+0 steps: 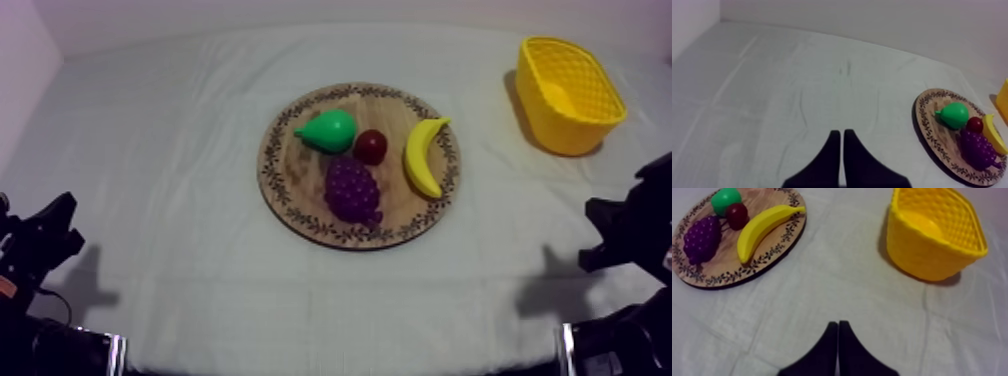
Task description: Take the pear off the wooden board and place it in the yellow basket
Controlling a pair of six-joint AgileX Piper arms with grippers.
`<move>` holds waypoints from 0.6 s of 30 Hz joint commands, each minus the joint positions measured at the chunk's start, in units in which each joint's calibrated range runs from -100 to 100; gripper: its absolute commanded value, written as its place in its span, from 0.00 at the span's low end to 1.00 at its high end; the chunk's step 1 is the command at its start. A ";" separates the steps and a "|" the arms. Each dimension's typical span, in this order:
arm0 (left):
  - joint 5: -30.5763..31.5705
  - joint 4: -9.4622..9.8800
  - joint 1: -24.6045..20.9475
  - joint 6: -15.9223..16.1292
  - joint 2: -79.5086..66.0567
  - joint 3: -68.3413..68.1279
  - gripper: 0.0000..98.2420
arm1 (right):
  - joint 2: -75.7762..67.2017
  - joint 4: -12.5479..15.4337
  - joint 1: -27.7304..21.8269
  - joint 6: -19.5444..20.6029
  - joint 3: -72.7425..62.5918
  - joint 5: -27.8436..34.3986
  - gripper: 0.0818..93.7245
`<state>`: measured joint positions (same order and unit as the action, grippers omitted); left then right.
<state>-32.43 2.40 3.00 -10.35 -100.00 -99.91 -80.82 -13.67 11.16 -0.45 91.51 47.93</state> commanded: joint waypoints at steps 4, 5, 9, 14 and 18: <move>0.01 0.02 0.00 0.00 0.00 0.02 0.00 | 15.52 -0.56 2.39 3.44 -11.33 5.90 0.00; 0.01 0.02 0.00 -0.01 0.00 0.02 0.00 | 18.02 -0.27 2.74 3.06 -13.89 7.19 0.00; 0.01 0.02 0.00 -0.03 0.00 0.02 0.00 | 28.47 0.55 3.96 1.33 -24.57 12.18 0.00; 0.01 0.02 0.00 -0.03 0.00 0.02 0.00 | 42.73 0.82 6.28 -1.44 -38.09 16.15 0.00; 0.01 0.02 0.00 -0.03 0.00 0.02 0.00 | 55.94 0.21 9.86 -4.56 -50.28 20.76 0.00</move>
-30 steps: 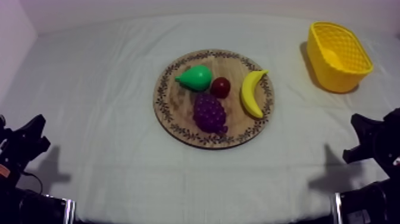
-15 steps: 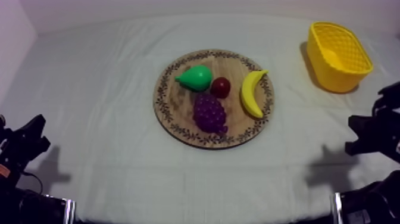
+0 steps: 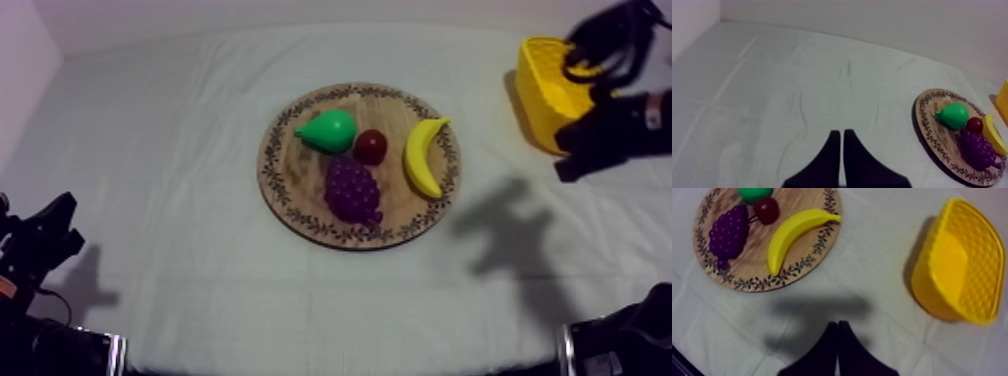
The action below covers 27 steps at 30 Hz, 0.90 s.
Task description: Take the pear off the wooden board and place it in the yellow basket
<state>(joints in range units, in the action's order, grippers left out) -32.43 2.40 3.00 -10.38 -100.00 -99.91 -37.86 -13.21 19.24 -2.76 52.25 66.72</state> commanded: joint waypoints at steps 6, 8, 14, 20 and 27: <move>0.01 0.02 0.00 0.00 0.00 0.02 0.00 | 32.07 -1.35 6.45 -4.24 -29.98 8.66 0.00; 0.01 0.02 0.00 0.00 0.00 0.02 0.00 | 37.42 -2.18 7.97 -3.86 -35.25 9.95 0.00; 0.01 0.02 0.00 -0.03 0.00 0.02 0.00 | 51.06 -3.58 12.28 -4.12 -48.13 12.15 0.02; 0.01 0.02 0.00 -0.05 0.00 0.02 0.00 | 61.59 -3.06 13.89 -5.55 -60.91 15.25 0.05; 0.01 0.02 0.00 -0.05 0.00 0.02 0.00 | 69.16 -0.26 12.38 -9.63 -72.88 19.11 0.17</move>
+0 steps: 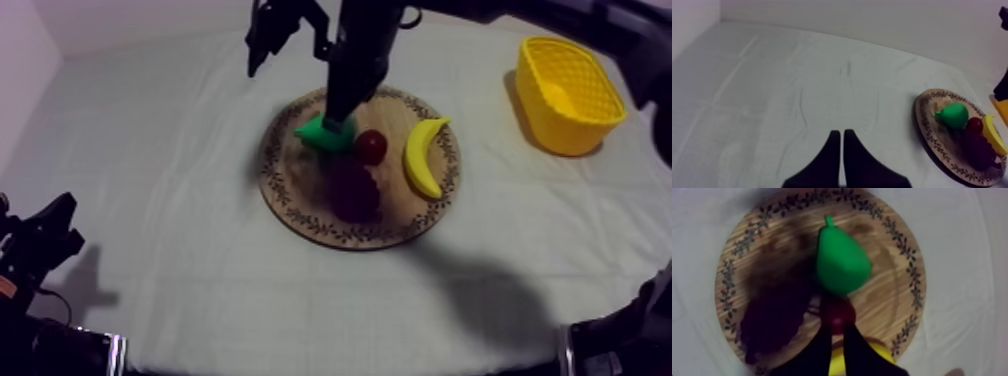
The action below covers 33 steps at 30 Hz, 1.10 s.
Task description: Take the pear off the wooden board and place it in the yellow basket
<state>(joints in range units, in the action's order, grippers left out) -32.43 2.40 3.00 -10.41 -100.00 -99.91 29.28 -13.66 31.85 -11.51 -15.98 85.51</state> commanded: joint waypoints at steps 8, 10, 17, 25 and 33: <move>0.01 0.02 0.00 -0.02 0.00 0.02 0.00 | 7.37 1.88 -1.63 -3.81 -10.11 3.00 0.46; 0.01 0.02 0.00 -0.02 0.00 0.02 0.00 | 8.18 2.20 -1.88 -4.23 -10.30 3.14 0.54; 0.01 0.02 0.00 -0.02 0.00 0.02 0.00 | 10.77 2.76 -2.11 -5.53 -9.46 3.34 0.77; 0.01 0.02 0.00 -0.06 0.00 0.02 0.00 | 17.73 3.56 -1.65 -6.34 -13.62 2.97 0.89; 0.01 0.02 0.00 -0.06 0.00 0.02 0.00 | 26.05 3.83 -1.52 -6.92 -21.02 2.86 0.79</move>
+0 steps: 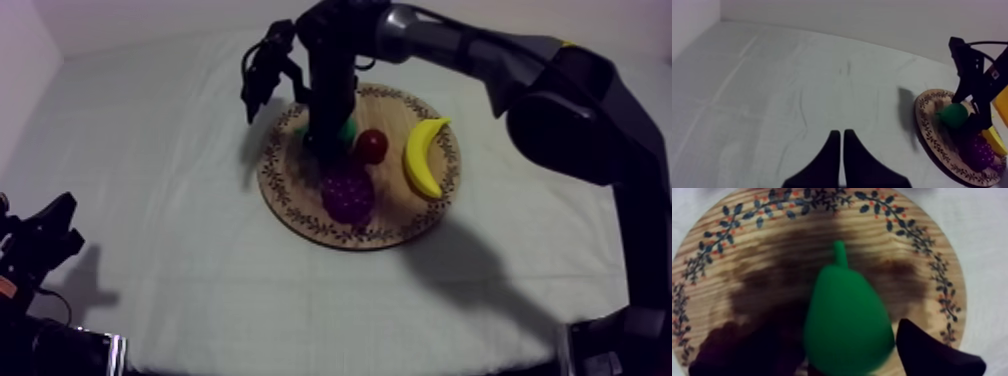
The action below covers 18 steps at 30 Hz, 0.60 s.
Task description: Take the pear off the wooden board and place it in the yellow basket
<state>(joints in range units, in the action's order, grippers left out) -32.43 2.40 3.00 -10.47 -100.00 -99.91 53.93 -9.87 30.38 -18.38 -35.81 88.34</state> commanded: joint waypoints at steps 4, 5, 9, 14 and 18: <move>0.01 0.02 0.00 -0.04 0.00 0.02 0.00 | 3.33 -0.10 -0.42 -0.19 -3.87 -0.23 0.61; 0.01 0.02 0.00 -0.04 0.00 0.02 0.00 | 3.65 -0.25 -0.47 -0.19 -4.39 -0.44 0.57; 0.01 0.02 0.00 -0.05 0.00 0.02 0.00 | 4.38 -1.05 -0.58 0.12 -5.73 -1.24 0.46; 0.01 0.02 0.00 -0.05 0.00 0.02 0.00 | 2.39 -1.60 -0.52 0.84 -4.19 -1.79 0.43; 0.01 0.02 0.00 -0.05 0.00 0.02 0.00 | -3.15 -1.97 -0.35 1.60 0.20 -1.93 0.43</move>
<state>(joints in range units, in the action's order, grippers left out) -32.43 2.40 3.00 -10.54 -100.00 -99.91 53.31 -11.88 29.99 -16.92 -37.45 86.30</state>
